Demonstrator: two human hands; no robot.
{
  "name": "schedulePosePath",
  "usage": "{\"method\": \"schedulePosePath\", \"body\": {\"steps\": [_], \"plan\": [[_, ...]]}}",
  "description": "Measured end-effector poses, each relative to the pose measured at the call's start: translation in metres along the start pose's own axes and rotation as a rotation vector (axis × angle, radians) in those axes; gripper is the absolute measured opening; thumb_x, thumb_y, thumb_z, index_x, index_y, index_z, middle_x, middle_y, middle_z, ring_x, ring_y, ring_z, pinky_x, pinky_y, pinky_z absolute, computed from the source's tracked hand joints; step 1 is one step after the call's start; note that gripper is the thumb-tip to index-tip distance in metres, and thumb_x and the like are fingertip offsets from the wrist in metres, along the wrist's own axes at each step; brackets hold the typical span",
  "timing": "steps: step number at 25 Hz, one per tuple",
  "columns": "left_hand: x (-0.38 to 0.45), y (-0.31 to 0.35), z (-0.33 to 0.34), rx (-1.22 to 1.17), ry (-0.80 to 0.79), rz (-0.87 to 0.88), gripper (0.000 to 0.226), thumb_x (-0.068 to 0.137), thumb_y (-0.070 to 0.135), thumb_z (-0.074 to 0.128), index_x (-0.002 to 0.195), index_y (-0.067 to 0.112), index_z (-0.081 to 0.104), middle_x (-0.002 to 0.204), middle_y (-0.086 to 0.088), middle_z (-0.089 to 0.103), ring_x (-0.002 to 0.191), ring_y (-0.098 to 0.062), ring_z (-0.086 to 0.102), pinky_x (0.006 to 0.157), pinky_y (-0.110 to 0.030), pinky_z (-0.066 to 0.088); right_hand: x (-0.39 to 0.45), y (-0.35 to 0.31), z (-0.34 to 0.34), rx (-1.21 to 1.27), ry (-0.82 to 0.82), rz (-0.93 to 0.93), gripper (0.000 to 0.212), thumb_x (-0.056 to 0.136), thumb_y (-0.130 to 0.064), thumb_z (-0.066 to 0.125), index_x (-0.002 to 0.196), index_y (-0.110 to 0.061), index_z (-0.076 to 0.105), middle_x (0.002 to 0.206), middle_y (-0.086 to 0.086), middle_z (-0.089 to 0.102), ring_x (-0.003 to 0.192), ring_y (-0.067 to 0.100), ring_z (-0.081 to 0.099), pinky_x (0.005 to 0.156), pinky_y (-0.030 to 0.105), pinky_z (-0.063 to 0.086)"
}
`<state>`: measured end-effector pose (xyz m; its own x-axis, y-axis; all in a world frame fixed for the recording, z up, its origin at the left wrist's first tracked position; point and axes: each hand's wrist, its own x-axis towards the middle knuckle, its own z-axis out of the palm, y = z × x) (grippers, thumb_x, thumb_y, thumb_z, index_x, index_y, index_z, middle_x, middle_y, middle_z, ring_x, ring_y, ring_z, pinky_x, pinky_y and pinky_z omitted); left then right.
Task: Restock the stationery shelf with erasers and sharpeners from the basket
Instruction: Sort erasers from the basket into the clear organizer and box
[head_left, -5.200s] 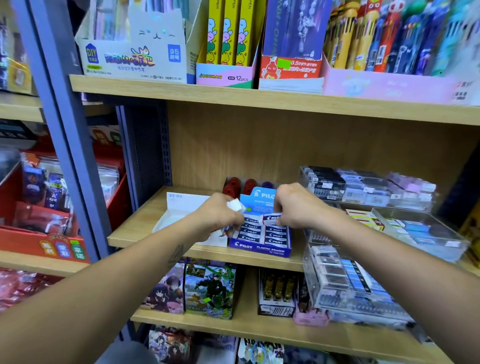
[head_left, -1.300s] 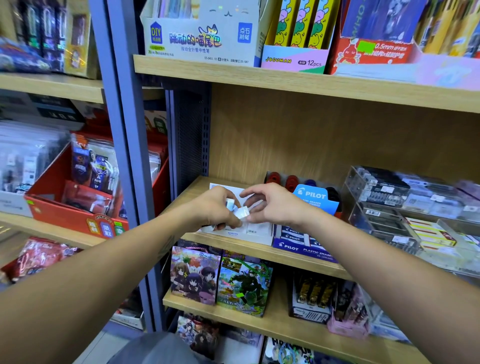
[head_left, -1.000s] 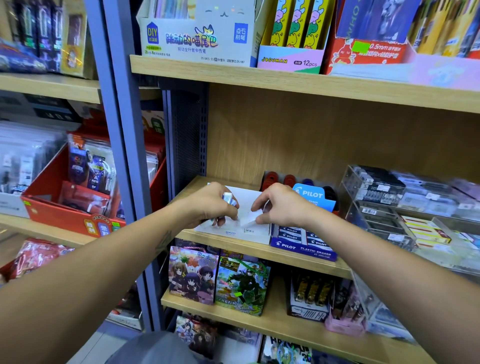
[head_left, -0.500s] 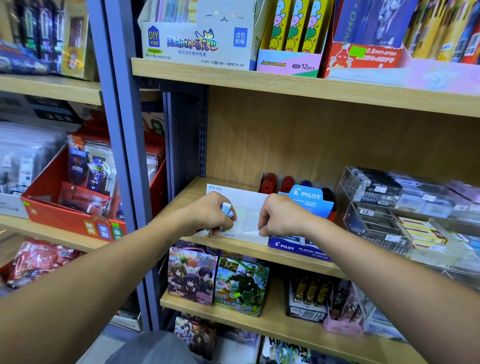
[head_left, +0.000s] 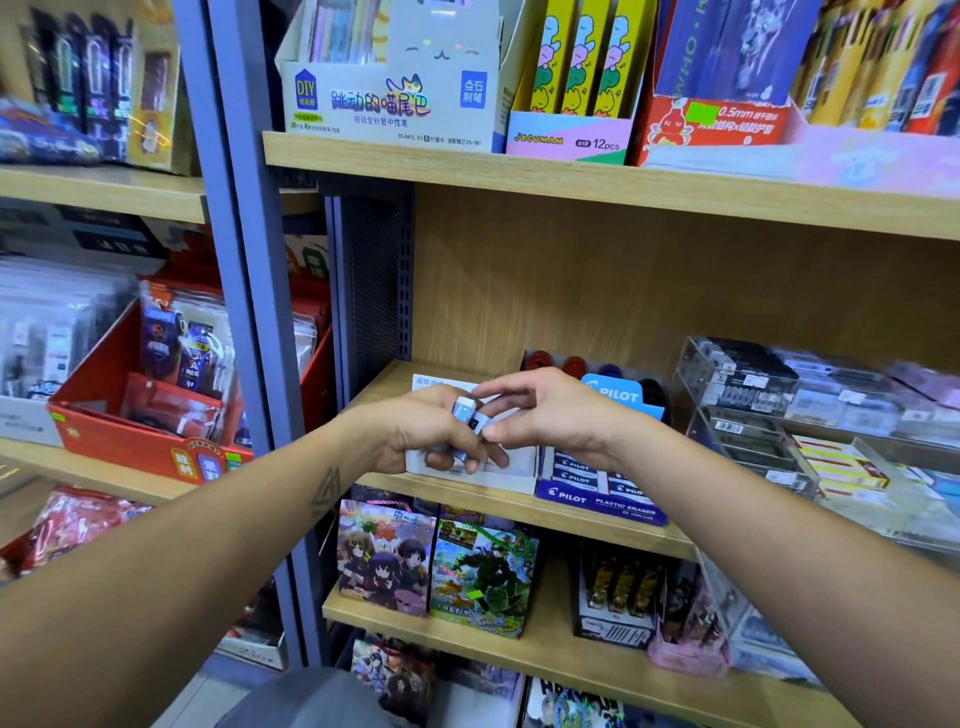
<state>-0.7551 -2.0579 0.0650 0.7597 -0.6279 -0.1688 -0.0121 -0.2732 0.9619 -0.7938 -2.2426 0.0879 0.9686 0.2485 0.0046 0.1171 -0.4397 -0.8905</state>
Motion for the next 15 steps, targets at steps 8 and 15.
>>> {"method": "schedulePosePath", "body": {"steps": [8, 15], "plan": [[0.003, 0.008, 0.009, -0.208, -0.064, -0.072, 0.032, 0.092, -0.011, 0.057, 0.124, -0.01, 0.056, 0.116, -0.033, 0.066, 0.102, -0.041, 0.07, 0.069, -0.03, 0.063, -0.011, 0.006, -0.021, -0.103, 0.089, 0.008, 0.034, 0.073, 0.018, 0.075, 0.099, -0.003, 0.073, 0.095, 0.012, 0.072, 0.071, 0.008, 0.068, 0.075, 0.027, 0.059], [0.012, 0.01, 0.021, 0.004, 0.108, -0.038, 0.036, 0.086, 0.01, 0.076, 0.113, -0.009, 0.065, 0.096, -0.024, 0.073, 0.046, -0.013, 0.048, 0.036, -0.018, 0.028, -0.021, 0.011, -0.036, -0.124, 0.148, -0.005, 0.033, 0.071, 0.016, 0.077, 0.095, -0.007, 0.072, 0.101, 0.017, 0.072, 0.08, 0.016, 0.068, 0.084, 0.038, 0.059]]}}
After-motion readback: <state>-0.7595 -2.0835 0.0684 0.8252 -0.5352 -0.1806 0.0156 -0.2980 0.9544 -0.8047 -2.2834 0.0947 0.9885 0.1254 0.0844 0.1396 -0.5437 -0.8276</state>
